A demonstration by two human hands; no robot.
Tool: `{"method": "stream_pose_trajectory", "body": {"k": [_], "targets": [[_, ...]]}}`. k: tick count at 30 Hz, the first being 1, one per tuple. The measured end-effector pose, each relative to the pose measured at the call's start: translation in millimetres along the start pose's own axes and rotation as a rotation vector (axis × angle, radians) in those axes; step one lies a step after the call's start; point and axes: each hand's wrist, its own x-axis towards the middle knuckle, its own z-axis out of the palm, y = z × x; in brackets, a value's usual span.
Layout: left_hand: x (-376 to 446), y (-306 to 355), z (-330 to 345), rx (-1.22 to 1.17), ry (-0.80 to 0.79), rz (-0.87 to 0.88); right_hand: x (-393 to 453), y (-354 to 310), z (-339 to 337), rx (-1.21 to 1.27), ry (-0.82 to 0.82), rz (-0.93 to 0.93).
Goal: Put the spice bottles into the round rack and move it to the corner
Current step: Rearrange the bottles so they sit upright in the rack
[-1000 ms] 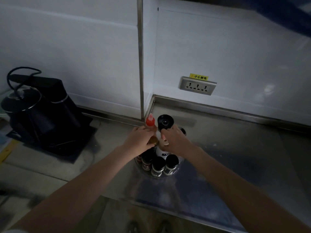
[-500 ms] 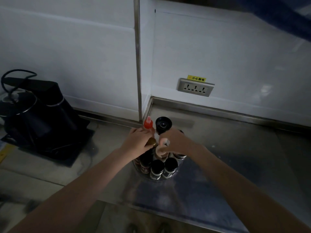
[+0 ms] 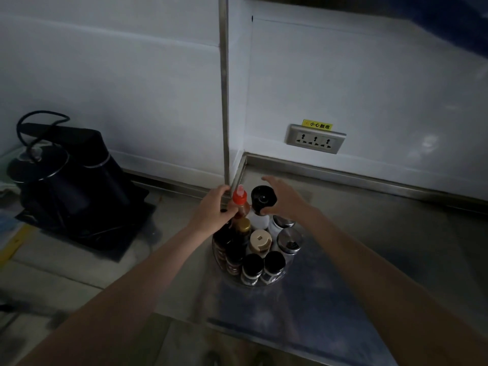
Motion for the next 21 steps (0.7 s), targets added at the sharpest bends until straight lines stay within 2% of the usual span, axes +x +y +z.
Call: {"method": "stream_pose_trajectory", "body": {"k": [2, 4, 9, 13, 15, 17, 19, 21], "targets": [[5, 1, 5, -0.016, -0.111, -0.068, 1, 0, 7, -0.021, -0.008, -0.025], [10, -1, 7, -0.022, -0.151, -0.117, 2, -2, 9, -0.027, 0.024, -0.035], [13, 2, 8, -0.068, -0.133, -0.154, 6, -4, 11, -0.009, 0.038, -0.013], [10, -1, 5, -0.205, -0.124, -0.210, 3, 3, 4, 0.055, -0.048, 0.002], [5, -6, 2, -0.331, -0.060, -0.326, -2, 12, -5, 0.254, -0.044, 0.073], [-3, -11, -2, -0.424, -0.027, -0.537, -7, 25, -9, 0.309, -0.016, 0.204], [-11, -12, -3, -0.502, -0.150, -0.730, -12, 35, -7, 0.217, -0.037, 0.273], [-14, -9, -5, -0.559, -0.261, -0.770, -16, 39, -1, 0.195, -0.046, 0.271]]}}
